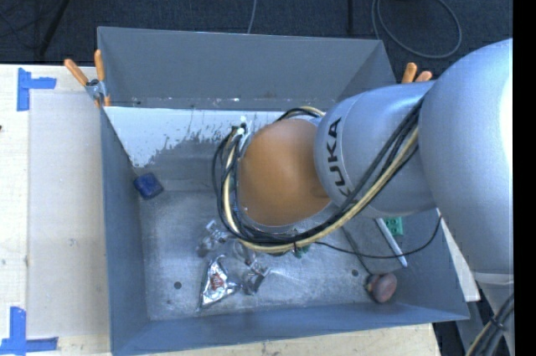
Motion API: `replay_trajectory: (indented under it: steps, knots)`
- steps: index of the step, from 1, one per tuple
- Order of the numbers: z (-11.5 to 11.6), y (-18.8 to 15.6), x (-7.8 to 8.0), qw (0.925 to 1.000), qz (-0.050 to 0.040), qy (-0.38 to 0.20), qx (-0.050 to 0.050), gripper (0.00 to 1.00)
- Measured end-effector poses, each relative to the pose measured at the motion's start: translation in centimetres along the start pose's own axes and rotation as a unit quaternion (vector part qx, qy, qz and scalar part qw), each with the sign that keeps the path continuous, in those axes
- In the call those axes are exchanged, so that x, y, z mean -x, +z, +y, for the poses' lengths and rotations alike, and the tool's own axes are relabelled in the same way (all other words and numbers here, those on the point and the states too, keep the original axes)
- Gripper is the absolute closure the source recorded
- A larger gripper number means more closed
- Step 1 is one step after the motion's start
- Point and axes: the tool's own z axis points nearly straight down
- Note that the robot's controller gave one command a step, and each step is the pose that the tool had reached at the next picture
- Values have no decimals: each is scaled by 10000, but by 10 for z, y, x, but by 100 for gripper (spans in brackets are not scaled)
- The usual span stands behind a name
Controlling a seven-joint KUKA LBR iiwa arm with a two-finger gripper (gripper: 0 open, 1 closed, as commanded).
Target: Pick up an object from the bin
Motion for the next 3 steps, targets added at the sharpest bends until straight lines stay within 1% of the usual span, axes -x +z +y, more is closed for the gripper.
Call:
replay_trajectory:
  steps: [1, 2, 3]
  knots:
    - [-1, -2, 2, 10000, -24, 18, -11, 100]
    - [-91, -120, -23, 9982, -61, -594, -63, 100]
    - [-94, -140, -72, 9779, -20, -2088, -25, 100]
